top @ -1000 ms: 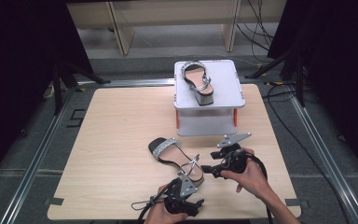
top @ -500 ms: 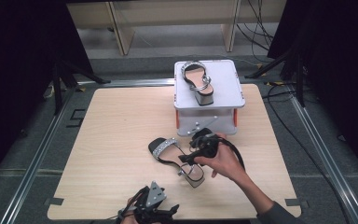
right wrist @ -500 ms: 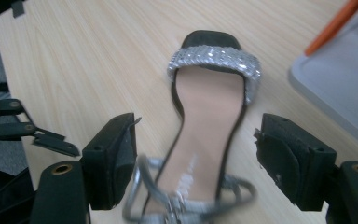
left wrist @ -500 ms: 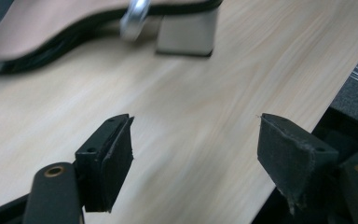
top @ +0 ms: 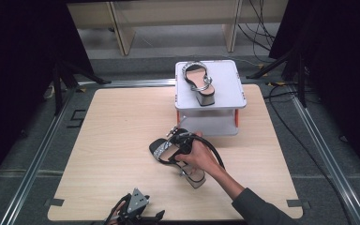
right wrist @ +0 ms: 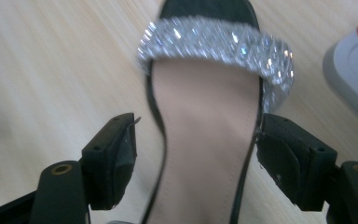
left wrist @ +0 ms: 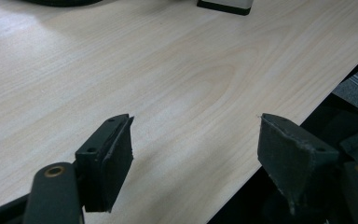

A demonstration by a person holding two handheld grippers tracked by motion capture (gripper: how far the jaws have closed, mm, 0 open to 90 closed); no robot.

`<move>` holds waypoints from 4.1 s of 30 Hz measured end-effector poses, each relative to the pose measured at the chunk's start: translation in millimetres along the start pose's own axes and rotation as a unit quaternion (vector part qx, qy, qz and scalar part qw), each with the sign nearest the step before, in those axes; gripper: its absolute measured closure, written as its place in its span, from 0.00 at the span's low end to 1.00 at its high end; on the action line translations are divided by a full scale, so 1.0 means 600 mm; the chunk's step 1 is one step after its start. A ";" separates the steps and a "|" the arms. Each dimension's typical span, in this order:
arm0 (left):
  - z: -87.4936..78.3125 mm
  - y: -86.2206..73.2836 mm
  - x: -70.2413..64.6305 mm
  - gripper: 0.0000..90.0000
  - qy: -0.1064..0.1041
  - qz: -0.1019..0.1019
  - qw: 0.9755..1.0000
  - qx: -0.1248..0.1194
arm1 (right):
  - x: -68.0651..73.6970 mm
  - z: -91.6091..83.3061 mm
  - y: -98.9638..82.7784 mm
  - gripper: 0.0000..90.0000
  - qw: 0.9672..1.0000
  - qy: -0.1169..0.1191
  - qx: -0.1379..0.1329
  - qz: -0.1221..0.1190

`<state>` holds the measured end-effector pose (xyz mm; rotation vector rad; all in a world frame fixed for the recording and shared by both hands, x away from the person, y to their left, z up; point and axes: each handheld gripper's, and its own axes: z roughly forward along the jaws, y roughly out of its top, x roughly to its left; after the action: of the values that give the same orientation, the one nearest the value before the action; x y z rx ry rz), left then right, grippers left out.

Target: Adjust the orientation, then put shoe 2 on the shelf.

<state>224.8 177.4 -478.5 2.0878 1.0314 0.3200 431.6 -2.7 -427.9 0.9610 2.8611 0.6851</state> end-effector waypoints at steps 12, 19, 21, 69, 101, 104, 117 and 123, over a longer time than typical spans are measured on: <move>-0.002 0.000 0.009 0.29 0.011 0.022 1.000 0.018 | -0.013 0.017 -0.038 0.42 0.999 0.005 0.039 -0.006; -0.002 -0.001 0.007 0.28 0.015 0.004 1.000 0.019 | -0.030 -0.016 -0.079 0.48 0.997 0.006 0.067 -0.037; -0.004 -0.001 0.008 0.29 0.013 0.009 1.000 0.023 | -0.034 -0.025 -0.095 0.48 0.996 0.012 0.071 -0.045; -0.004 0.002 0.014 0.28 0.015 -0.002 1.000 0.020 | -0.050 -0.055 -0.175 0.48 0.994 -0.002 0.078 -0.076; -0.012 0.000 0.021 0.28 0.015 -0.009 1.000 0.007 | -0.058 -0.311 0.098 0.48 0.998 0.004 -0.028 -0.048; -0.014 0.000 0.023 0.28 0.015 -0.006 1.000 0.009 | -0.086 -0.347 0.127 0.48 0.998 0.000 -0.056 -0.026; -0.015 -0.001 0.023 0.28 0.014 -0.011 1.000 0.005 | -0.283 -0.392 0.156 0.48 0.973 -0.096 -0.085 0.193; -0.014 -0.001 0.020 0.28 0.010 -0.012 1.000 0.003 | -0.354 -0.351 0.133 0.48 0.948 -0.137 -0.050 0.282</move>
<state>228.1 191.1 -474.6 2.0800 1.0704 0.3274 609.8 -153.2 -224.6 1.7239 2.2878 0.6489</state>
